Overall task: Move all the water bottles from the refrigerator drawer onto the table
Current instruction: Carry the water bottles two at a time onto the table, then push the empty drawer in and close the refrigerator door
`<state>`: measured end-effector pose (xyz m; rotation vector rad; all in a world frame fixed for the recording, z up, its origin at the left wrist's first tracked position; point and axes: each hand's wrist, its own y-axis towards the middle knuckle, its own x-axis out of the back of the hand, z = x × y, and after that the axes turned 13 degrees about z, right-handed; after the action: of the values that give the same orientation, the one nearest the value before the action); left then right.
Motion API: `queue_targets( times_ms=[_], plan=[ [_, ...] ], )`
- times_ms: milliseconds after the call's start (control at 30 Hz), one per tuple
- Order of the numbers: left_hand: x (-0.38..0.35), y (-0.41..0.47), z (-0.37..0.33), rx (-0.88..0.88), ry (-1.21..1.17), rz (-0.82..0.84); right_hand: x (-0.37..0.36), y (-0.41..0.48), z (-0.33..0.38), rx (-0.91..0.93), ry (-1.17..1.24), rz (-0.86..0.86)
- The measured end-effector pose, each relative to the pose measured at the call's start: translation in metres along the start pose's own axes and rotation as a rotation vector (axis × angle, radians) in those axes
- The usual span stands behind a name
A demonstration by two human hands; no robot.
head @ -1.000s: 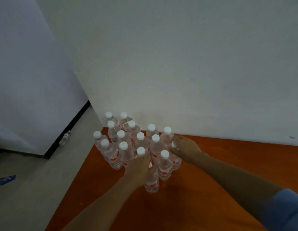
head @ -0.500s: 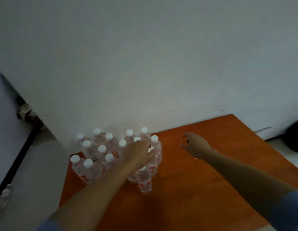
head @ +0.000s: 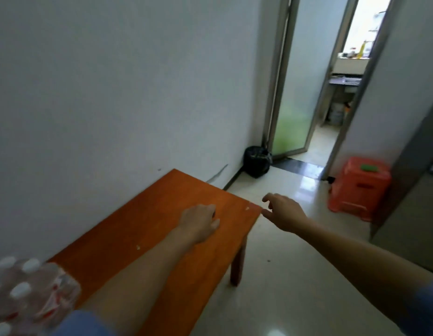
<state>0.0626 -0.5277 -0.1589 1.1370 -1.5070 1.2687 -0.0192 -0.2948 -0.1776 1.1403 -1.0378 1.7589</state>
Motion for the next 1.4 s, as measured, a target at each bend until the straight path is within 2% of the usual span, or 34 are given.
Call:
queue_targets(
  times_ms=[167,300,500,667,967,1233,1400],
  plan=[
    [-0.01,0.079,-0.158,-0.181,-0.024,0.049,0.034,-0.051,-0.175,-0.173,0.039,-0.037],
    [-0.02,0.129,-0.265,-0.316,0.011,0.1,0.051,-0.085,-0.28,-0.344,0.103,-0.082],
    [-0.021,0.221,-0.395,-0.491,0.111,0.133,0.068,-0.099,-0.409,-0.548,0.144,-0.131],
    [-0.019,0.318,-0.497,-0.661,0.097,0.175,0.094,-0.091,-0.517,-0.717,0.199,-0.214],
    [-0.005,0.445,-0.677,-0.935,0.18,0.233,0.14,-0.113,-0.664,-1.004,0.277,-0.326],
    [-0.035,0.516,-0.816,-0.949,0.253,0.235,0.152,-0.126,-0.816,-1.073,0.343,-0.348],
    [-0.051,0.576,-0.916,-0.815,0.143,0.25,0.178,-0.114,-0.94,-1.015,0.417,-0.357]
  ],
)
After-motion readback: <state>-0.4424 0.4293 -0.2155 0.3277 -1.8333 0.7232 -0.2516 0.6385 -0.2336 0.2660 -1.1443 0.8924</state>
